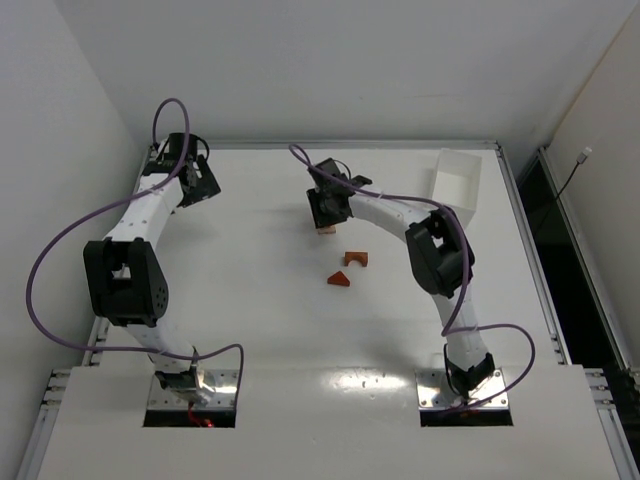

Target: Build the wood block tower

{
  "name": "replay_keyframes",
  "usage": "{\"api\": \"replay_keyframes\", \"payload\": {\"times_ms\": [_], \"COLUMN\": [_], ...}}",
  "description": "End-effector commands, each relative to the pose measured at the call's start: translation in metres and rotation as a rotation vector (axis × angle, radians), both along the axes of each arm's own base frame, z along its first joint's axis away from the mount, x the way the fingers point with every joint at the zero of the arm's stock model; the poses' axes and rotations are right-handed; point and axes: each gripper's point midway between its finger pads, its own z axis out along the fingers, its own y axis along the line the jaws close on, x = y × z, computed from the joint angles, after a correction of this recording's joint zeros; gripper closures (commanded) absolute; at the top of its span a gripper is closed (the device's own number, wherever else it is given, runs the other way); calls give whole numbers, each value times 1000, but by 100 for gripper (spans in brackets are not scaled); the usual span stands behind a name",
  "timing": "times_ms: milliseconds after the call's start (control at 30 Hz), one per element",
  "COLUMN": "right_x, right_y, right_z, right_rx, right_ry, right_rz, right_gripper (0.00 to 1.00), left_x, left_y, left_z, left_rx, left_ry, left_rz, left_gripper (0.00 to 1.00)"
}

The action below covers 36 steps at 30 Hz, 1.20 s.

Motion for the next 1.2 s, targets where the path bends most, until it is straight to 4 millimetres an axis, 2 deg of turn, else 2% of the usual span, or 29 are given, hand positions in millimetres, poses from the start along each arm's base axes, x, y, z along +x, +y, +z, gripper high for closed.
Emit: {"api": "replay_keyframes", "payload": {"times_ms": [0, 167, 367, 800, 1167], "right_x": [21, 25, 29, 32, 32], "right_y": [4, -2, -12, 0, 0], "right_z": [13, 13, 4, 5, 5], "right_rx": [16, 5, -6, 36, 36], "right_ry": [-71, -78, -63, -57, -57], "right_rz": [-9, -17, -36, -9, -9], "right_gripper": [100, 100, 100, 100, 100], "left_x": [7, 8, 10, 11, 11], "left_y": [-1, -3, -4, -6, -6], "left_z": [11, 10, 10, 9, 9], "left_rx": [-5, -12, -19, -26, -26], "left_ry": [-33, -33, -33, -33, -33], "left_rz": [-5, -11, -17, -22, -22], "left_gripper": [0, 0, 0, 0, 0]}}
